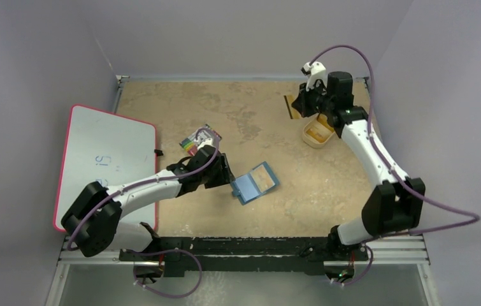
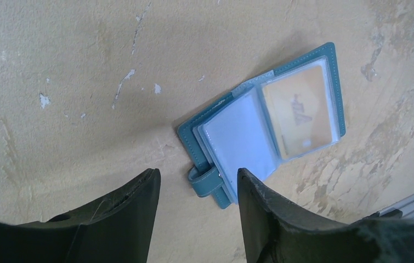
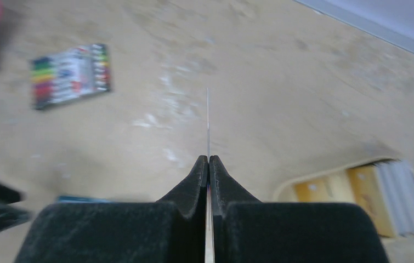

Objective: Put the credit cards into the card holder
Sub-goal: Pick up the credit card from the storage box, then insert the credit card into the card holder.

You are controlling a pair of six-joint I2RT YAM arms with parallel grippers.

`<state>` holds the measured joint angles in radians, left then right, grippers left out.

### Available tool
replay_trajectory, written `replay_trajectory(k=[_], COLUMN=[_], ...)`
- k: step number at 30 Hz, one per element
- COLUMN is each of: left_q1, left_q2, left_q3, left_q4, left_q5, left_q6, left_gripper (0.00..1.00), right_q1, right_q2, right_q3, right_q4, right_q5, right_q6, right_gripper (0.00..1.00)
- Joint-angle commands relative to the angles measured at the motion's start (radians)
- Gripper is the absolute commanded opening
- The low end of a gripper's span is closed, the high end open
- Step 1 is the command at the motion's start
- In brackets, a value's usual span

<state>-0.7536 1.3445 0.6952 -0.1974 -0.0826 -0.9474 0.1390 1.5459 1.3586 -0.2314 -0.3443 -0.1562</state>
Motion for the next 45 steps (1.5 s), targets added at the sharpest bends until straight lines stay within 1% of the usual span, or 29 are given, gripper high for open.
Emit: replay_trajectory(k=[1, 4, 7, 12, 15, 18, 21, 25, 29, 33, 36, 43, 45], left_q1=[0.004, 0.005, 0.005, 0.005, 0.003, 0.003, 0.003, 0.003, -0.001, -0.013, -0.033, -0.039, -0.039], left_q2=[0.017, 0.045, 0.073, 0.107, 0.107, 0.098, 0.11, 0.148, 0.18, 0.198, 0.196, 0.151, 0.153], left_q3=[0.006, 0.001, -0.006, -0.002, -0.003, -0.013, -0.025, -0.039, -0.03, -0.035, -0.04, -0.04, -0.04], left_q4=[0.066, 0.128, 0.19, 0.195, 0.149, 0.114, 0.123, 0.147, 0.132, 0.125, 0.104, 0.085, 0.088], left_q5=[-0.004, 0.046, 0.094, 0.121, 0.089, 0.063, 0.087, 0.116, 0.127, 0.14, 0.127, 0.101, 0.099], left_q6=[-0.011, -0.014, -0.029, -0.035, -0.039, -0.037, -0.044, -0.065, -0.07, -0.084, -0.1, -0.101, -0.102], left_gripper=[0.52, 0.48, 0.43, 0.43, 0.46, 0.5, 0.52, 0.52, 0.52, 0.5, 0.49, 0.39, 0.35], right_q1=[0.039, 0.044, 0.06, 0.13, 0.173, 0.215, 0.234, 0.241, 0.243, 0.246, 0.255, 0.258, 0.258], right_q2=[-0.151, -0.163, -0.177, -0.201, -0.19, -0.169, -0.139, -0.089, -0.027, 0.029, 0.053, 0.05, 0.06], right_q3=[-0.106, -0.151, -0.249, -0.395, -0.479, -0.531, -0.566, -0.589, -0.596, -0.621, -0.63, -0.665, -0.665], right_q4=[0.185, 0.151, 0.2, 0.28, 0.35, 0.384, 0.407, 0.428, 0.451, 0.504, 0.517, 0.529, 0.528], right_q5=[-0.157, -0.192, -0.275, -0.278, -0.302, -0.285, -0.291, -0.312, -0.322, -0.35, -0.342, -0.291, -0.297], right_q6=[0.339, 0.477, 0.551, 0.624, 0.656, 0.662, 0.663, 0.633, 0.609, 0.59, 0.571, 0.51, 0.505], right_gripper=[0.0, 0.0, 0.0, 0.0, 0.0, 0.0, 0.0, 0.0, 0.0, 0.0, 0.0, 0.0, 0.0])
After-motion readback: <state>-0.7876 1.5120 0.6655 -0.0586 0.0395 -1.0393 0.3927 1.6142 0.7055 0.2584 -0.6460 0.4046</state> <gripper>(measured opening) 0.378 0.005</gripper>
